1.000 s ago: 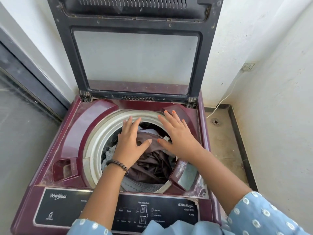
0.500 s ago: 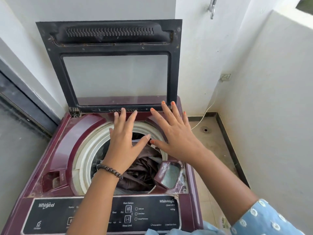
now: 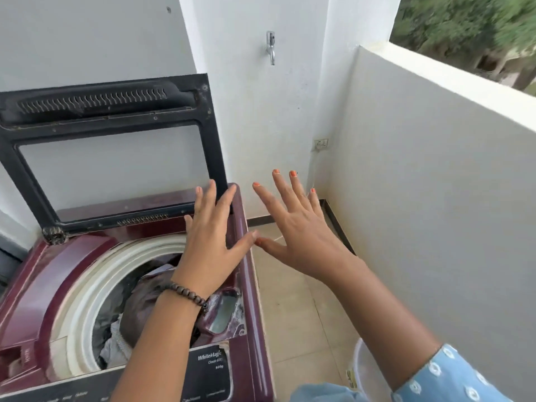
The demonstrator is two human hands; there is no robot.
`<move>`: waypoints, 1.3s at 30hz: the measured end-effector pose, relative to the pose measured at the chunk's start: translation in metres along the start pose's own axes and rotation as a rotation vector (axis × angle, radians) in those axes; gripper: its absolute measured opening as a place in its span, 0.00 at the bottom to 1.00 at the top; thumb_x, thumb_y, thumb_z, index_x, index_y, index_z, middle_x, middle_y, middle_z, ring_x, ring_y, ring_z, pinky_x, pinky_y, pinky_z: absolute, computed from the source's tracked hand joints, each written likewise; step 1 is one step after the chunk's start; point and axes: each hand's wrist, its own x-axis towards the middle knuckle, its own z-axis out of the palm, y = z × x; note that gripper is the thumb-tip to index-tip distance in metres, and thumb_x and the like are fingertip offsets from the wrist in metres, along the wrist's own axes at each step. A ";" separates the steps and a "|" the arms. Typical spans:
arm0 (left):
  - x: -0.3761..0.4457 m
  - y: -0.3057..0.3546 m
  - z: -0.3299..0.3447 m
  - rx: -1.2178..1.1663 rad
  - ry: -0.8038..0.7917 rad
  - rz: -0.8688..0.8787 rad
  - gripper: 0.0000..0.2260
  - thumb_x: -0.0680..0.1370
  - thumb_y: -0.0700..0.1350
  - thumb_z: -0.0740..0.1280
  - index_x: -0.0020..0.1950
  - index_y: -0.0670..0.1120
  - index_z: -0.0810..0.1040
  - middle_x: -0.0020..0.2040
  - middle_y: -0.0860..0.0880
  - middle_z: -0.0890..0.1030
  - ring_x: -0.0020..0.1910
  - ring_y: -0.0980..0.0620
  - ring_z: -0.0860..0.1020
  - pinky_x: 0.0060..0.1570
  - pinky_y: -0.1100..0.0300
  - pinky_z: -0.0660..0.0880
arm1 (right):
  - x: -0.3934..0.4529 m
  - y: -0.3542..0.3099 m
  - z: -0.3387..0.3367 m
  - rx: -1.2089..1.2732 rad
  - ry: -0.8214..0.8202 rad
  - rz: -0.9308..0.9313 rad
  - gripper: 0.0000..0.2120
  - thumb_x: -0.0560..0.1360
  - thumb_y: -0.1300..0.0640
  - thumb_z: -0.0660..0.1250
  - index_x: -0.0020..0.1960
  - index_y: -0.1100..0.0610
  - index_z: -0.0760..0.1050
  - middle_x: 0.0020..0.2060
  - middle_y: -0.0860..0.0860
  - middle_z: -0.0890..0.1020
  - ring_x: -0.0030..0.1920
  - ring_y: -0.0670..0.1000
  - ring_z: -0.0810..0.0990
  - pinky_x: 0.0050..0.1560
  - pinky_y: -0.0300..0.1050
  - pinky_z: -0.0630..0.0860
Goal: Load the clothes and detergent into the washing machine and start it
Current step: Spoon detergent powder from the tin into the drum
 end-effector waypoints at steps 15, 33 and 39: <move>0.026 0.131 0.067 0.056 -0.106 0.203 0.36 0.76 0.60 0.65 0.80 0.58 0.51 0.81 0.54 0.40 0.74 0.62 0.31 0.76 0.41 0.44 | -0.082 0.105 -0.070 -0.032 0.115 0.188 0.37 0.79 0.38 0.59 0.79 0.43 0.40 0.79 0.50 0.38 0.78 0.56 0.33 0.77 0.64 0.44; 0.035 0.277 0.179 0.435 -0.411 0.558 0.40 0.78 0.67 0.52 0.75 0.58 0.26 0.73 0.50 0.20 0.70 0.50 0.19 0.73 0.41 0.32 | -0.217 0.221 -0.131 -0.134 0.205 0.538 0.41 0.79 0.39 0.59 0.79 0.47 0.35 0.78 0.49 0.32 0.77 0.51 0.29 0.77 0.59 0.37; 0.022 0.332 0.210 0.543 -0.534 0.651 0.40 0.79 0.66 0.51 0.74 0.55 0.22 0.69 0.49 0.16 0.70 0.49 0.20 0.72 0.39 0.31 | -0.258 0.239 -0.143 -0.156 0.207 0.647 0.42 0.79 0.39 0.58 0.78 0.46 0.32 0.76 0.48 0.29 0.75 0.51 0.26 0.77 0.57 0.35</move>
